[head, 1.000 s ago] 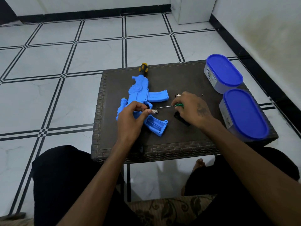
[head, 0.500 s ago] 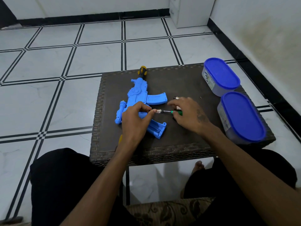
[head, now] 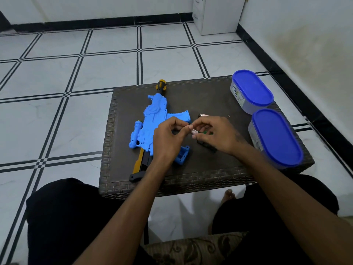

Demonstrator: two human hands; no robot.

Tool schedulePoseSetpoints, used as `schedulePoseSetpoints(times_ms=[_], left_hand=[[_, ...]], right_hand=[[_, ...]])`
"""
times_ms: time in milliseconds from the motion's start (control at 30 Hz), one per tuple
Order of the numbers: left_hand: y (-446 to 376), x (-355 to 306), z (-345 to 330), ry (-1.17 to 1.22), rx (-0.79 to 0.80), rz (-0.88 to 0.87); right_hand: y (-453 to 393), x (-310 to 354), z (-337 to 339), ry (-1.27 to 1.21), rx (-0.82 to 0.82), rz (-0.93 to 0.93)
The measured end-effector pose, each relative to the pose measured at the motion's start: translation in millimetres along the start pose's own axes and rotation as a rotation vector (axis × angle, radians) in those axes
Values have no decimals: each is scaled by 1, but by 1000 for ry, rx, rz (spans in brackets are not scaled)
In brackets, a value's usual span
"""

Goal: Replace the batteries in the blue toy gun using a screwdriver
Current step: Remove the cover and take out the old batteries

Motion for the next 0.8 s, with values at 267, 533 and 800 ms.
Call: schedulePoseSetpoints(times_ms=[267,533,800], left_hand=[[1,5,25,-311,-91,-142],[22,52,62,-665,-26,-100],[25,49,59,-638,5,-55]], right_hand=[[-7,-37,32,282,-167,-271],[-14,-68,30,401,-128,-424],[-6,-72,27,351,-149,-417]])
Point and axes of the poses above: each hand's wrist, its own y-axis away from the middle knuckle, its own z-axis out of the back of the hand, x = y × z, the point moved 7 cm from there along -y, towards the middle knuckle, and after that the axes turned 1 degree about -y, right-handed, at the moved point
